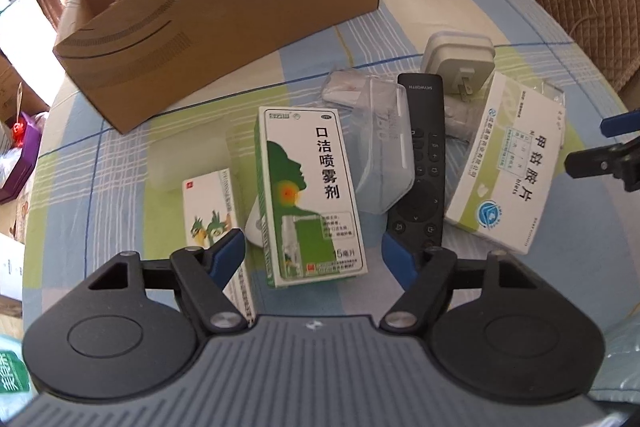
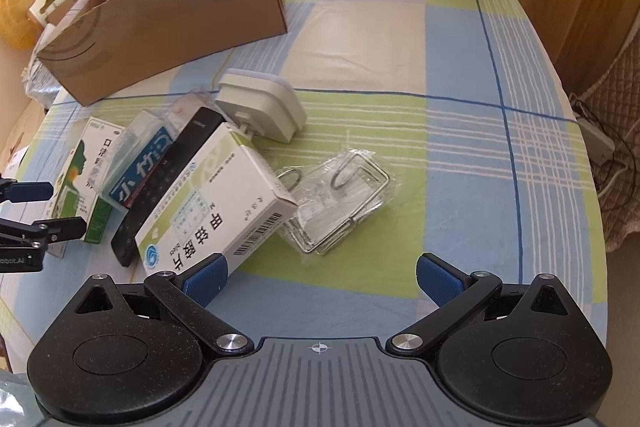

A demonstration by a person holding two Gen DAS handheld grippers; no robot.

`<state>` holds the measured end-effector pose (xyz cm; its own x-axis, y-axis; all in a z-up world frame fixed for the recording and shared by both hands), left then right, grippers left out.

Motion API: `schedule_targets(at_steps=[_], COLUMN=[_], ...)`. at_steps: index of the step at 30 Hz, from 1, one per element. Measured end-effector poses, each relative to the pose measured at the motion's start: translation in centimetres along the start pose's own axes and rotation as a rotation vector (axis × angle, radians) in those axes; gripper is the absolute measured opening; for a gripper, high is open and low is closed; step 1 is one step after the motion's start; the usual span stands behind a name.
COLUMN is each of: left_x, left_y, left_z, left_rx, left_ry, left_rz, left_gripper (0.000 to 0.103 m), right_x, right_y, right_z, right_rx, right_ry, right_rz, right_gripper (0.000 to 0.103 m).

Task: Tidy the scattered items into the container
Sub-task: 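Grasp the green spray box with left tool while right tool grasps the white tablet box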

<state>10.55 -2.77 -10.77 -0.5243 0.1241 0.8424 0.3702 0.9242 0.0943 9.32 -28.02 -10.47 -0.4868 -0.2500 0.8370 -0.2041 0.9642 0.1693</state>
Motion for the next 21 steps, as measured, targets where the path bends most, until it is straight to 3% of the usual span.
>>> schedule_targets(at_steps=[8, 11, 16, 21], left_x=[-2.3, -2.7, -2.1, -1.0], left_y=[0.0, 0.1, 0.4, 1.4], left_z=[-0.6, -0.7, -0.7, -0.9], left_rx=[-0.066, -0.067, -0.081, -0.072], left_ry=[0.010, 0.009, -0.018, -0.030], left_rz=[-0.034, -0.023, -0.015, 0.001], left_gripper=[0.072, 0.058, 0.051, 0.051], right_x=[0.1, 0.3, 0.9, 1.0], right_y=[-0.2, -0.2, 0.3, 1.1], right_z=[0.0, 0.2, 0.4, 0.5], right_rx=[-0.067, -0.113, -0.188, -0.283], right_ry=[-0.002, -0.007, -0.021, -0.055], right_rz=[-0.018, -0.046, -0.084, -0.137], right_gripper=[0.103, 0.103, 0.103, 0.103])
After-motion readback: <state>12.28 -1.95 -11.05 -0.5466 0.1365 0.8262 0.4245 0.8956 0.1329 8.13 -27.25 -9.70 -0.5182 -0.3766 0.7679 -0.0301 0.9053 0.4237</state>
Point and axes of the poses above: each gripper's, at about its wrist camera, not at the fingertips, and x roughly against the way its jaws point, y to its left, z to its underside, the point moved 5 cm from there along -x, roughly the way its jaws point, and after that the axes turned 5 degrees about -y, right-handed, at the moved point
